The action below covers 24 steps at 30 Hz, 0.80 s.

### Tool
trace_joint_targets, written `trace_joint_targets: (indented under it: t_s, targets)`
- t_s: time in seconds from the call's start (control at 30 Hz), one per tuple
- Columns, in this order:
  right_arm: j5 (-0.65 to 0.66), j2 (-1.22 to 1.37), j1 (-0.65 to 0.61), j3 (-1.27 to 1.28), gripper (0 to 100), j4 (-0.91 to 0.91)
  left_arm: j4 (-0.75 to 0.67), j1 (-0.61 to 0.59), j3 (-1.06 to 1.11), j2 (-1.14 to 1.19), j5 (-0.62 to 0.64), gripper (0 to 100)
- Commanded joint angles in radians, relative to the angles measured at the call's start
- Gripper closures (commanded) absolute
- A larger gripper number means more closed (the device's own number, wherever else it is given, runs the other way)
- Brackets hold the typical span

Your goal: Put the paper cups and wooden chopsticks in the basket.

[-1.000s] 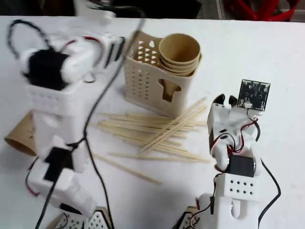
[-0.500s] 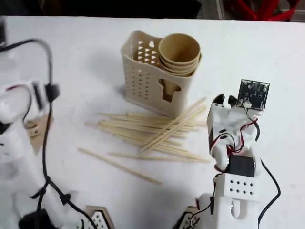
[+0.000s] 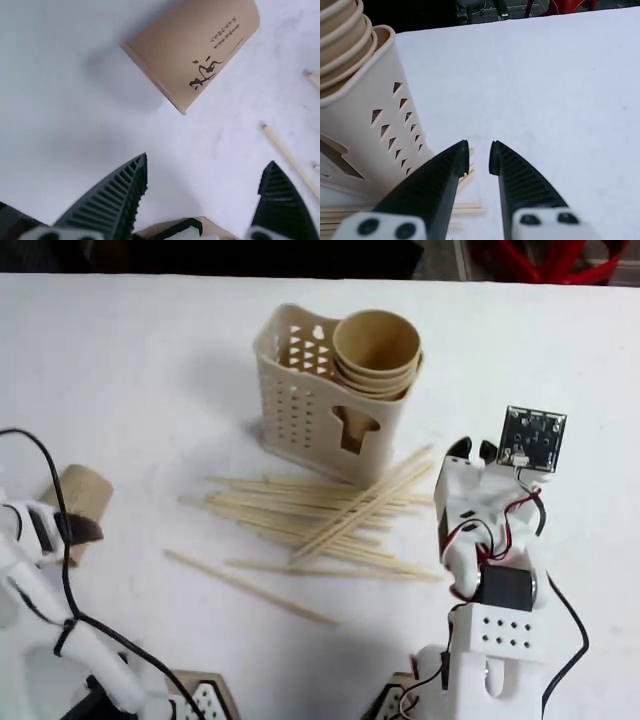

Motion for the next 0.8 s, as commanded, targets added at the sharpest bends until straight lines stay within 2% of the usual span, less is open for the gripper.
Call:
trace_joint_targets:
  t_s: [0.0,0.2,0.47,0.6,0.77]
  targets:
    - [0.037,-0.022,-0.008,-0.006,91.8,-0.021,-0.176,-0.027,0.152,-0.03,-0.021,65]
    - [0.044,-0.022,-0.01,0.002,91.8,-0.022,-0.459,-0.002,0.342,-0.03,-0.021,65]
    - [0.046,-0.022,-0.031,0.005,91.8,-0.033,-0.81,0.11,0.555,-0.028,-0.023,65]
    - [0.048,-0.022,-0.036,0.011,91.8,-0.036,-0.853,0.162,0.578,-0.035,-0.023,66]
    - [0.048,-0.022,-0.036,0.011,91.8,-0.036,-0.858,0.22,0.557,-0.036,-0.023,78]
